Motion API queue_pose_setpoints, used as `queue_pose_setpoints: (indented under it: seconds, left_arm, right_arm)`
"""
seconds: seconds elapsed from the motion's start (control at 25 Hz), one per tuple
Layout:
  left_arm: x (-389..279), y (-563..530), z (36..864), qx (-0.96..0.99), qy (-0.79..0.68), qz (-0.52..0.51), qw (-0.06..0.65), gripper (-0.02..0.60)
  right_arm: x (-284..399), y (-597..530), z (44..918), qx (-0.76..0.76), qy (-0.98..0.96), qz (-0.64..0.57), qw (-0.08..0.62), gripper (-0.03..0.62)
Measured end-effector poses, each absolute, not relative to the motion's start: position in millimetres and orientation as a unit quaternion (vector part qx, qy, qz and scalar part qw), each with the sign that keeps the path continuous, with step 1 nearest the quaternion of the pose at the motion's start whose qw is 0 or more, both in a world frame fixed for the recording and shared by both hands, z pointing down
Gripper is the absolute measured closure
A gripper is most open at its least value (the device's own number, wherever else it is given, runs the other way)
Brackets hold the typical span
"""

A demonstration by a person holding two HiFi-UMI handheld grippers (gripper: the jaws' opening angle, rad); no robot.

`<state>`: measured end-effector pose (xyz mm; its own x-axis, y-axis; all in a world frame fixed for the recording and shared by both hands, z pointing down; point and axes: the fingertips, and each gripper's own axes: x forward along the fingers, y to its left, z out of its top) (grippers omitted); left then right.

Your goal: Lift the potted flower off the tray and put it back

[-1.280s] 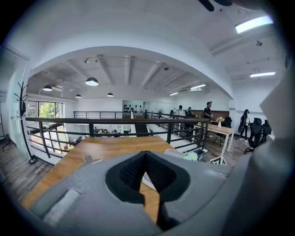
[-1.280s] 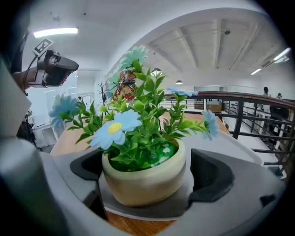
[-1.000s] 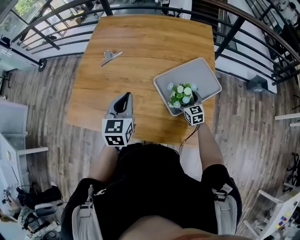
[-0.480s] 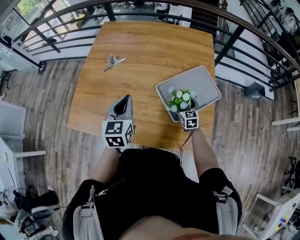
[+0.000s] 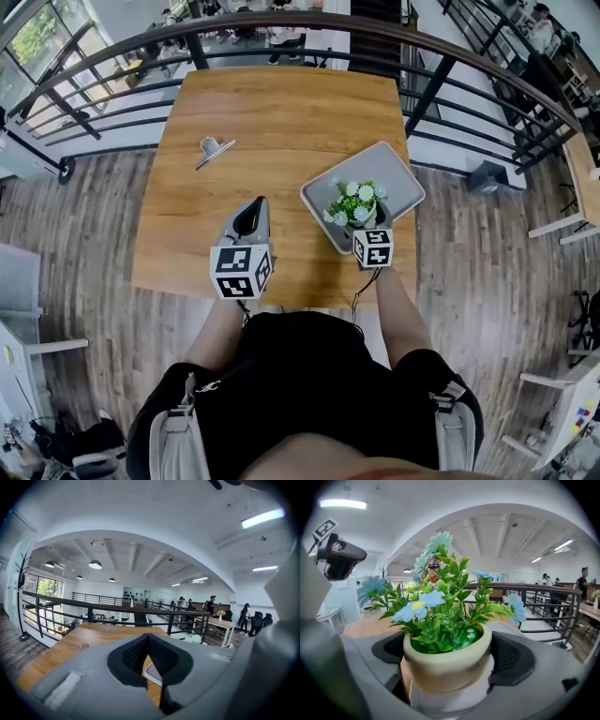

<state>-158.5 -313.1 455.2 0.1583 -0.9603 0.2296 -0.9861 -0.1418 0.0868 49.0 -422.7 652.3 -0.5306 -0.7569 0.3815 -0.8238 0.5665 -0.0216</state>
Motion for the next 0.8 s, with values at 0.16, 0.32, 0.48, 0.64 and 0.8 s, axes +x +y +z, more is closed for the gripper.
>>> queue_pose_setpoints:
  seconds: [0.16, 0.32, 0.48, 0.64, 0.8]
  left_arm:
    - [-154.1, -316.2, 451.8, 0.769, -0.629, 0.056, 0.104, 0.569]
    - [-145.6, -317.6, 449.3, 0.782, -0.613, 0.055, 0.102, 0.569]
    - [-135.4, -320.4, 445.8, 0.795, -0.596, 0.049, 0.096, 0.569]
    - [-119.4, -321.5, 442.5, 0.809, -0.579, 0.045, 0.094, 0.569]
    - [-97.4, -321.6, 436.8, 0.824, -0.558, 0.047, 0.089, 0.569]
  right_arm:
    - [49.2, -418.8, 599.3, 0.483, -0.863, 0.068, 0.130, 0.034]
    - [57.7, -411.7, 535.5, 0.520, -0.849, 0.041, 0.088, 0.036]
    - [71.3, -399.3, 476.4, 0.556, -0.830, 0.014, 0.041, 0.039]
    - [86.8, -377.5, 430.6, 0.575, -0.818, -0.007, 0.013, 0.040]
    - [102.7, -355.3, 399.9, 0.590, -0.807, -0.027, -0.009, 0.045]
